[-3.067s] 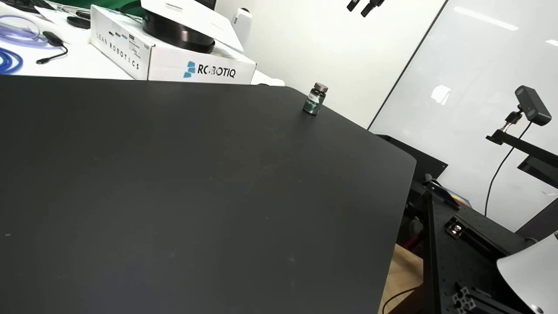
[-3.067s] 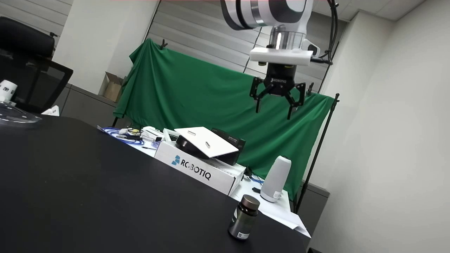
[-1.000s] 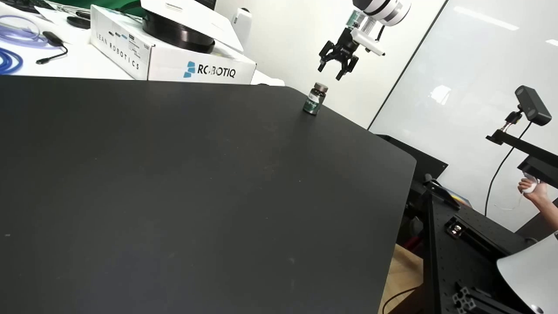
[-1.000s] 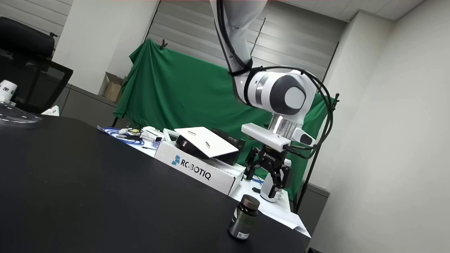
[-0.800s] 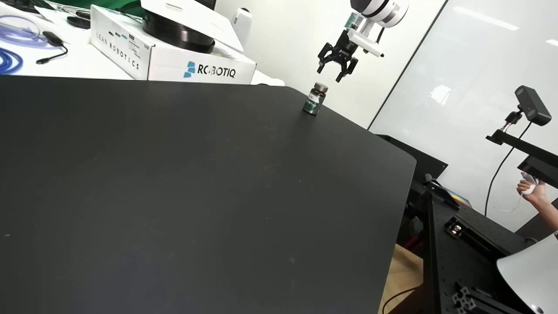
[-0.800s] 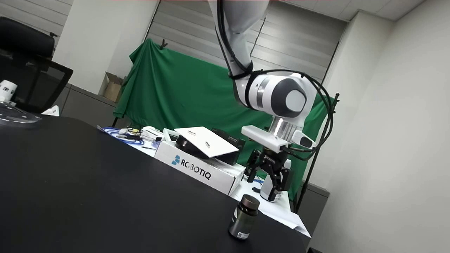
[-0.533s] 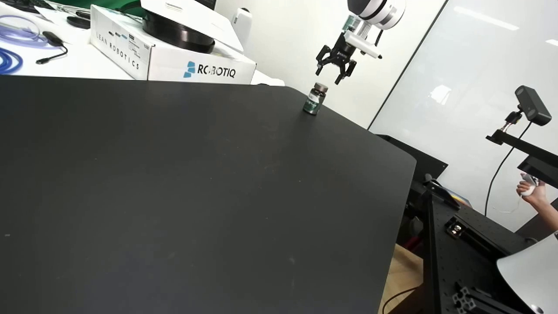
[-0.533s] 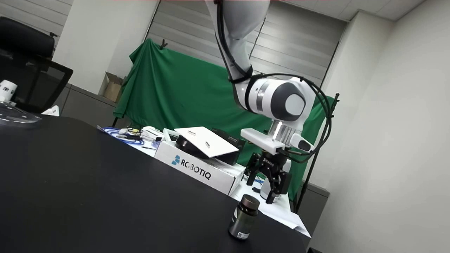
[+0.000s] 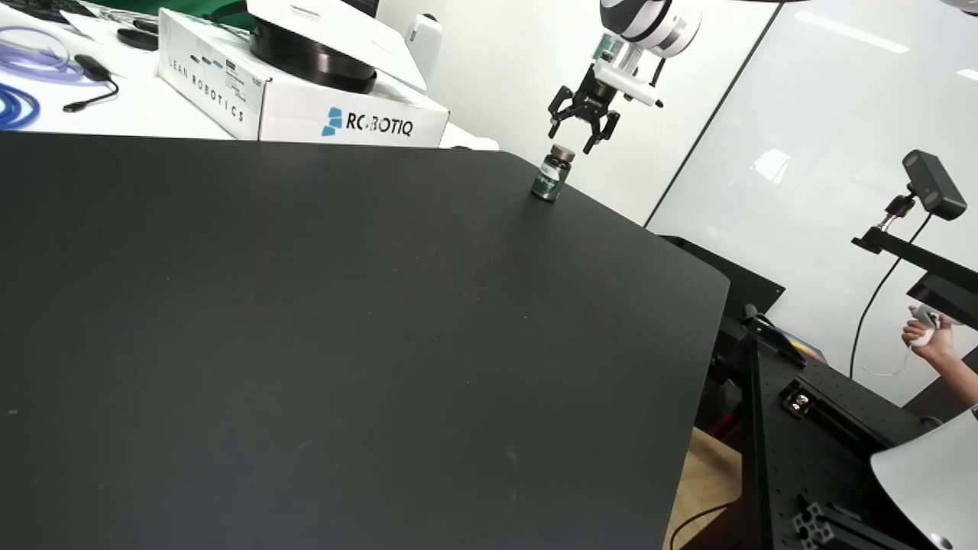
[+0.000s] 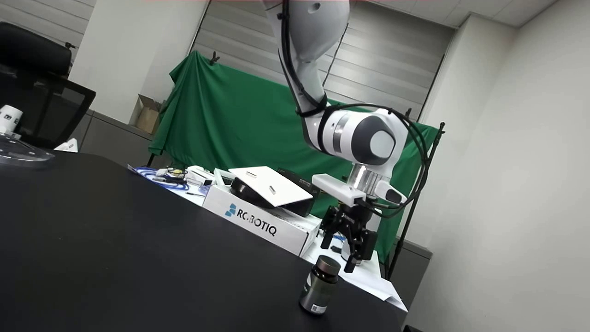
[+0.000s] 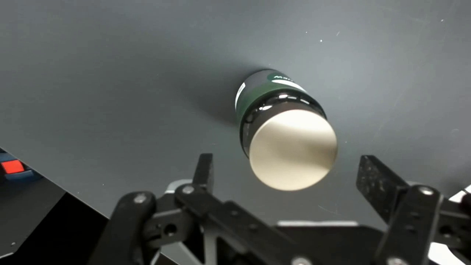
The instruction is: Move the bottle to the left, move the bottle to the back right side of the table then move the bottle to the left
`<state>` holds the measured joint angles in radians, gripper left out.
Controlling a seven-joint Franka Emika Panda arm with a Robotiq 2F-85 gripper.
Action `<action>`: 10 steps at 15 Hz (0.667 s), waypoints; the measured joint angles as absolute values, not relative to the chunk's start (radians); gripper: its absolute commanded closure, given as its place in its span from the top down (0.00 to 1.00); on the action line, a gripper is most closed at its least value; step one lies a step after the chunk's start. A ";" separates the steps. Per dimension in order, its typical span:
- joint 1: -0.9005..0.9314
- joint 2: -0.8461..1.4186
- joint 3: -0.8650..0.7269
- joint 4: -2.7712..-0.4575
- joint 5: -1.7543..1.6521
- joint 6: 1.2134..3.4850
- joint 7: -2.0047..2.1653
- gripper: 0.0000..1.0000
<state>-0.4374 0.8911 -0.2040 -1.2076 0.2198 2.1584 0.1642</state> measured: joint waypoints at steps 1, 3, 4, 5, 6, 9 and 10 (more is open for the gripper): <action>-0.436 0.895 -0.205 -1.204 0.215 2.156 0.170 1.00; -0.434 0.902 -0.205 -1.198 0.213 2.153 0.176 1.00; -0.434 0.907 -0.205 -1.194 0.212 2.150 0.177 1.00; -0.433 0.911 -0.205 -1.191 0.212 2.148 0.177 1.00; -0.432 0.915 -0.205 -1.189 0.212 2.146 0.177 1.00; -0.430 0.923 -0.205 -1.185 0.210 2.144 0.177 0.68; -0.428 0.925 -0.206 -1.183 0.208 2.145 0.177 0.60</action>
